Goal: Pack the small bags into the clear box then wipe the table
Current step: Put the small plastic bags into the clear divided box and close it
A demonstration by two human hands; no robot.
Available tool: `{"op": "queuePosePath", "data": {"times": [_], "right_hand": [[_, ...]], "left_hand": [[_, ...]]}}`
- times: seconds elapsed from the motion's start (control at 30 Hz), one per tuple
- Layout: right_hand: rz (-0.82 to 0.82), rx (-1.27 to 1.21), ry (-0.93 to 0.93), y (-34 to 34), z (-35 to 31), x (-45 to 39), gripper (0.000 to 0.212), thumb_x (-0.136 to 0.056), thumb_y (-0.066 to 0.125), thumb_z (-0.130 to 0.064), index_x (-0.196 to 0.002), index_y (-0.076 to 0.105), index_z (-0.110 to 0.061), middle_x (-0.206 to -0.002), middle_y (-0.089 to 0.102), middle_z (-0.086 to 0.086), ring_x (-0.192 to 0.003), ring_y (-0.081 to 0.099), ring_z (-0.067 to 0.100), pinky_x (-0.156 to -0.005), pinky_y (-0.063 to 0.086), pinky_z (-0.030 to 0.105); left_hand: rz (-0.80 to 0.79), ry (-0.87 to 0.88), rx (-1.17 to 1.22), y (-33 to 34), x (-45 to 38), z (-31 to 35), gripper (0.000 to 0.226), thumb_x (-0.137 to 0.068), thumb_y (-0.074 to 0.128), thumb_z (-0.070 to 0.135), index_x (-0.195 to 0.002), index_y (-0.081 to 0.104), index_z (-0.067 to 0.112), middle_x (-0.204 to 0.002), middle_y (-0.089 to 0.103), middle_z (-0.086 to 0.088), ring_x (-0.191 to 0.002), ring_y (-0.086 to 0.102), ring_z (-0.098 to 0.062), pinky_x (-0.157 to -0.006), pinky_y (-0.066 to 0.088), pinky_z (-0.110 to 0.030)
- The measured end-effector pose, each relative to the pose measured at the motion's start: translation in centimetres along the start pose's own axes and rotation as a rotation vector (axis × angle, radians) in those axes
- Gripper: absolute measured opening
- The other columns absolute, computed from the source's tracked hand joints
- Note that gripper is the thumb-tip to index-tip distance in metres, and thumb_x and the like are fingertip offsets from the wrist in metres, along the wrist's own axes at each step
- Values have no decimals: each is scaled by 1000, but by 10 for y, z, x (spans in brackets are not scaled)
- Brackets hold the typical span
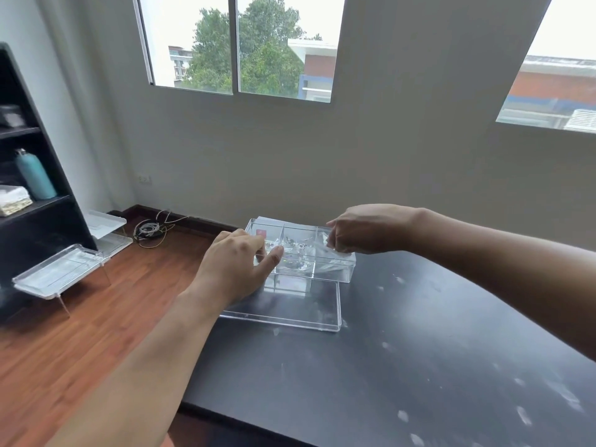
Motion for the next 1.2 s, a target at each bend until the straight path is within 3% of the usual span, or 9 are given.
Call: {"op": "queuePosePath", "data": {"times": [0.13, 0.27, 0.4, 0.5, 0.6, 0.73, 0.83, 1.03, 1.2], "right_hand": [[-57, -19, 67, 5, -5, -9, 25, -84, 50, 7, -71, 51, -15, -88, 64, 10, -90, 64, 37, -86, 57, 46], [-46, -90, 120, 8, -6, -14, 25, -81, 53, 7, -78, 63, -15, -69, 49, -3, -73, 55, 30, -67, 54, 40], [-54, -378, 226, 13, -2, -12, 34, -79, 47, 11, -83, 67, -17, -73, 54, -6, -63, 48, 19, -56, 39, 29], [17, -658, 330, 20, 3, -11, 30, -93, 46, -4, -87, 66, -26, -77, 61, -13, -63, 50, 7, -61, 45, 28], [36, -827, 389, 24, 5, -15, 16, -96, 62, -29, -93, 75, -38, -92, 73, -20, -84, 65, 2, -77, 50, 26], [33, -770, 406, 24, 4, -20, 14, -84, 78, -41, -96, 80, -49, -66, 64, -40, -69, 60, -12, -59, 44, 15], [14, -665, 376, 18, -2, -24, 17, -87, 76, -27, -96, 82, -40, -53, 58, -24, -58, 51, 4, -52, 39, 20], [-123, -702, 392, 17, -6, -9, 53, -96, 47, -3, -123, 73, -39, -88, 69, -15, -85, 60, 20, -74, 49, 26], [315, -803, 425, 27, -29, 7, 40, -98, 44, 0, -114, 76, -19, -114, 75, 2, -104, 68, 26, -94, 54, 40]], "left_hand": [[17, 11, -1, 1, 0, -1, 55, -91, 36, 70, -70, 58, 25, -99, 74, -2, -105, 61, -21, -99, 38, -32], [30, 20, -4, 2, 1, -1, 55, -90, 36, 70, -70, 58, 23, -103, 75, -2, -105, 61, -20, -99, 37, -32], [8, 15, -15, 2, -1, -2, 56, -90, 32, 71, -71, 57, 24, -95, 73, 3, -107, 61, -20, -103, 38, -35], [3, 13, -21, 2, -1, -1, 55, -90, 32, 71, -70, 55, 26, -93, 72, 3, -107, 60, -20, -103, 38, -35], [19, 4, -20, 2, 0, -1, 55, -91, 35, 70, -70, 59, 25, -99, 73, -1, -107, 60, -22, -100, 37, -34], [7, 3, -27, 2, 0, 0, 56, -90, 32, 71, -71, 58, 26, -107, 73, 2, -111, 59, -20, -103, 37, -34], [-7, 6, -23, 3, -2, -2, 52, -92, 33, 71, -71, 55, 28, -114, 73, 2, -113, 58, -20, -107, 36, -36], [15, -12, 2, 2, 0, -1, 54, -88, 30, 74, -69, 53, 29, -112, 72, -3, -112, 58, -25, -104, 39, -37], [59, 8, -6, 1, 3, 0, 47, -93, 41, 66, -71, 57, 27, -112, 74, -1, -112, 56, -23, -102, 33, -35]]}}
Point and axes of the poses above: each hand's wrist, its own x-axis away from the middle knuckle, its own y-axis out of the palm, z = x × y, the point moved 3 cm from there along -x, towards the middle knuckle
